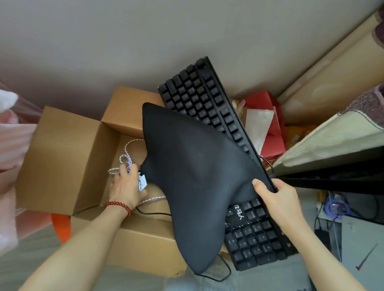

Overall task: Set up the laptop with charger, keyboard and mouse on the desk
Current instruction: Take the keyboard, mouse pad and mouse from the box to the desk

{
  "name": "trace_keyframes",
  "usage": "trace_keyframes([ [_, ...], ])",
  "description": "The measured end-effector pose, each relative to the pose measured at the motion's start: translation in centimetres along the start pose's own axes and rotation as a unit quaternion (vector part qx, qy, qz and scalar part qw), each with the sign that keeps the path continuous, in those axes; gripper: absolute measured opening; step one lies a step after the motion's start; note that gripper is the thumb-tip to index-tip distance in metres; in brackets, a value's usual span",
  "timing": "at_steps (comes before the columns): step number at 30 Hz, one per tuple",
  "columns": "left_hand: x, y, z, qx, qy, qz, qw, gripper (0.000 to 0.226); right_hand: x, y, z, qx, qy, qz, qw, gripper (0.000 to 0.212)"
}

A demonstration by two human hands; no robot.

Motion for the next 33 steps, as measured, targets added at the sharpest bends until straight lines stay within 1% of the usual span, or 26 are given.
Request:
trace_keyframes([
  [3, -0.3, 3.3, 2.2, 0.02, 0.018, 0.027, 0.999, 0.056, 0.3, 0.1, 1.2, -0.001, -0.011, -0.041, 0.999, 0.035],
  [7, -0.4, 8.0, 6.7, 0.057, 0.025, 0.114, 0.992, 0.063, -0.9, 1.2, 3.6, -0.006, -0.004, -0.104, 0.995, 0.025],
  [10, 0.5, 11.4, 10.0, 0.091, 0.025, 0.172, 0.981, 0.064, -2.3, 2.7, 5.2, -0.014, 0.004, -0.131, 0.991, 0.034],
  [13, 2.4, 15.0, 14.6, 0.116, 0.021, 0.251, 0.961, 0.066, -4.5, 5.9, 7.8, -0.013, 0.028, -0.16, 0.987, 0.034],
  [16, 4.6, 18.3, 19.3, 0.155, 0.001, 0.309, 0.938, 0.064, -6.5, 9.8, 10.6, -0.01, 0.053, -0.18, 0.982, 0.041],
  [17, 5.3, 19.3, 21.1, 0.17, -0.007, 0.325, 0.93, 0.063, -7.0, 11.2, 11.8, -0.009, 0.058, -0.185, 0.981, 0.04],
  [18, 6.0, 20.2, 22.7, 0.185, -0.019, 0.342, 0.921, 0.062, -7.4, 12.6, 12.9, -0.004, 0.065, -0.186, 0.98, 0.039],
  [20, 7.2, 22.0, 25.6, 0.209, -0.045, 0.376, 0.902, 0.061, -8.2, 15.1, 15.0, 0.013, 0.081, -0.189, 0.978, 0.042],
  [22, 8.0, 23.5, 28.2, 0.215, -0.062, 0.411, 0.884, 0.058, -8.6, 17.3, 17.4, 0.026, 0.093, -0.198, 0.975, 0.042],
  [27, 9.6, 26.5, 33.9, 0.208, -0.132, 0.464, 0.851, 0.052, -8.0, 21.8, 24.0, 0.062, 0.121, -0.235, 0.962, 0.033],
  [31, 10.6, 27.8, 39.3, 0.185, -0.211, 0.481, 0.831, 0.058, -5.2, 23.7, 30.7, 0.108, 0.117, -0.294, 0.943, 0.039],
  [32, 10.9, 28.0, 41.3, 0.171, -0.241, 0.476, 0.828, 0.056, -3.9, 23.9, 33.5, 0.13, 0.115, -0.306, 0.936, 0.039],
  [33, 11.1, 28.1, 41.8, 0.168, -0.252, 0.483, 0.822, 0.054, -3.5, 24.1, 34.2, 0.133, 0.113, -0.314, 0.933, 0.041],
])
Point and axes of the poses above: each hand's wrist, its own z-axis away from the middle knuckle, its own y-axis out of the back of the hand, x = y × z, the point moved 7 cm from there along -z, towards the middle knuckle, and after that the axes turned 1 degree about -x, right-handed, at the moved point
